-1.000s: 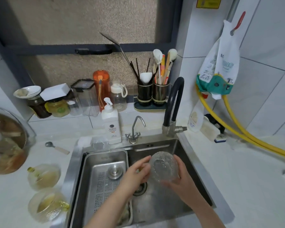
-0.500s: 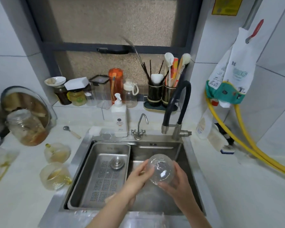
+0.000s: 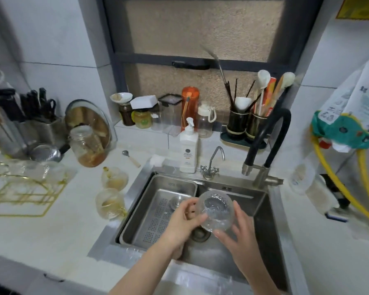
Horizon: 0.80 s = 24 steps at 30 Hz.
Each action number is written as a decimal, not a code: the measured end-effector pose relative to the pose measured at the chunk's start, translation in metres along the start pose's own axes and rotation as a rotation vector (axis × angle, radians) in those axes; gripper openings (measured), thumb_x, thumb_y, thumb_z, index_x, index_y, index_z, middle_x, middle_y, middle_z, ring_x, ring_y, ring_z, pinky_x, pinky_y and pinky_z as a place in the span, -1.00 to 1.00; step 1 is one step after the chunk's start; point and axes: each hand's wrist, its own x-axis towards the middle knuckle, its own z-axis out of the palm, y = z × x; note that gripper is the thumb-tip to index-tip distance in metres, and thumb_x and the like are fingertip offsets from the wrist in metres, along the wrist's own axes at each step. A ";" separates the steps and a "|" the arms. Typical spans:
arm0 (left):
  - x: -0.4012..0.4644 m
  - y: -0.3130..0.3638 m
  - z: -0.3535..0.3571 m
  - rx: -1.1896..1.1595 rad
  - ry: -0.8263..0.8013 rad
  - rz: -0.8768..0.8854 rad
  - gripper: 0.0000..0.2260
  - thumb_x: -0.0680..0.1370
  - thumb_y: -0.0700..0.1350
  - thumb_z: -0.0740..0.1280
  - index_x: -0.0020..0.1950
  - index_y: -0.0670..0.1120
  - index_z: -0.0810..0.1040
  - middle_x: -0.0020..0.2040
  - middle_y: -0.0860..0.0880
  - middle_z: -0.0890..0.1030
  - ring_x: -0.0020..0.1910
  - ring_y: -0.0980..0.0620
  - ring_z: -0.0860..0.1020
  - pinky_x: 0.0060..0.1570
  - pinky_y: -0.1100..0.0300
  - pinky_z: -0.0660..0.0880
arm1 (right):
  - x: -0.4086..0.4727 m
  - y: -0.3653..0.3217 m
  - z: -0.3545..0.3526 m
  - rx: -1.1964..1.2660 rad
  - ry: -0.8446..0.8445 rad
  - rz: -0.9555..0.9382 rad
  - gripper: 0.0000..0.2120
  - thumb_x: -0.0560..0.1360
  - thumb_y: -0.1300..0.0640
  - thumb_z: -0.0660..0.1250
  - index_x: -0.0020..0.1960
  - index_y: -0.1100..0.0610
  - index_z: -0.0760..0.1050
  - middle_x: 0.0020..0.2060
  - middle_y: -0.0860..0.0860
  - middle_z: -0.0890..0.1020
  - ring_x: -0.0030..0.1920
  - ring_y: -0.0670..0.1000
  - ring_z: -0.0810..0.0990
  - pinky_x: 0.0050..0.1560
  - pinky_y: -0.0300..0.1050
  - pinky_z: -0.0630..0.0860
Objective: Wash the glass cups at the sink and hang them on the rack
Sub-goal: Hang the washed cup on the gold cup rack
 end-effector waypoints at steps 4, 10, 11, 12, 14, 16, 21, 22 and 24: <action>-0.018 0.011 -0.039 -0.040 0.080 0.057 -0.53 0.50 -0.29 0.38 0.33 0.05 0.38 0.13 0.12 0.56 -0.01 0.35 0.56 -0.01 0.43 0.52 | 0.014 -0.013 0.040 0.090 -0.103 -0.013 -0.30 0.39 0.32 0.45 0.35 -0.13 0.22 0.23 -0.24 0.44 0.10 -0.33 0.56 0.05 -0.37 0.52; -0.044 0.013 -0.128 -0.077 0.284 0.061 -0.52 0.46 -0.19 0.44 0.32 0.12 0.43 0.17 -0.04 0.60 0.14 0.05 0.57 0.15 0.18 0.52 | 0.024 -0.041 0.131 0.092 -0.223 -0.062 -0.27 0.41 0.26 0.46 0.29 -0.33 0.20 0.34 -0.15 0.31 0.12 -0.14 0.59 0.15 -0.22 0.55; -0.049 0.015 -0.145 -0.081 0.318 0.067 -0.53 0.46 -0.20 0.44 0.31 0.10 0.44 0.13 -0.04 0.60 0.09 0.08 0.58 0.06 0.25 0.53 | 0.023 -0.048 0.149 0.125 -0.242 -0.055 -0.27 0.41 0.30 0.45 0.31 -0.29 0.21 0.33 -0.12 0.30 0.07 -0.19 0.60 0.10 -0.31 0.54; -0.055 0.016 -0.163 -0.082 0.344 0.077 -0.53 0.46 -0.22 0.44 0.31 0.07 0.44 0.10 -0.05 0.61 0.03 0.12 0.59 -0.03 0.32 0.53 | 0.023 -0.053 0.169 0.153 -0.263 -0.054 -0.28 0.40 0.33 0.45 0.32 -0.24 0.22 0.34 -0.11 0.30 0.04 -0.23 0.60 0.05 -0.37 0.54; -0.066 0.019 -0.199 -0.079 0.386 0.092 -0.54 0.47 -0.24 0.43 0.32 0.03 0.44 0.08 -0.07 0.60 -0.02 0.14 0.58 -0.15 0.40 0.51 | 0.021 -0.063 0.206 0.196 -0.311 -0.065 -0.30 0.40 0.37 0.44 0.29 -0.24 0.27 0.36 -0.07 0.34 0.05 -0.21 0.61 0.03 -0.39 0.53; -0.081 0.022 -0.235 -0.081 0.428 0.100 -0.55 0.47 -0.24 0.43 0.31 0.04 0.45 0.08 -0.09 0.60 -0.03 0.13 0.57 -0.20 0.43 0.50 | 0.018 -0.073 0.245 0.194 -0.363 -0.070 -0.37 0.40 0.36 0.44 0.22 -0.23 0.33 0.33 -0.05 0.40 0.14 -0.14 0.59 0.05 -0.33 0.54; -0.114 0.020 -0.326 -0.082 0.541 0.093 -0.54 0.45 -0.15 0.47 0.29 0.15 0.46 0.08 -0.12 0.58 -0.12 0.11 0.53 -0.20 0.36 0.44 | 0.006 -0.102 0.337 0.242 -0.448 -0.091 -0.46 0.42 0.37 0.42 0.23 -0.08 0.34 0.20 -0.16 0.46 0.12 -0.35 0.51 -0.07 -0.50 0.48; -0.120 0.019 -0.344 -0.080 0.557 0.092 -0.54 0.45 -0.14 0.47 0.28 0.16 0.46 0.09 -0.15 0.58 -0.11 0.09 0.53 -0.17 0.32 0.43 | 0.005 -0.105 0.356 0.239 -0.464 -0.101 -0.48 0.43 0.38 0.41 0.21 -0.07 0.36 0.20 -0.15 0.46 0.12 -0.36 0.51 -0.07 -0.51 0.46; -0.132 0.018 -0.378 -0.074 0.584 0.093 -0.54 0.46 -0.13 0.46 0.29 0.16 0.45 0.10 -0.16 0.57 -0.09 0.08 0.53 -0.12 0.27 0.42 | 0.001 -0.112 0.392 0.239 -0.502 -0.113 -0.50 0.43 0.39 0.40 0.18 -0.09 0.39 0.22 -0.12 0.48 0.17 -0.37 0.48 -0.03 -0.47 0.48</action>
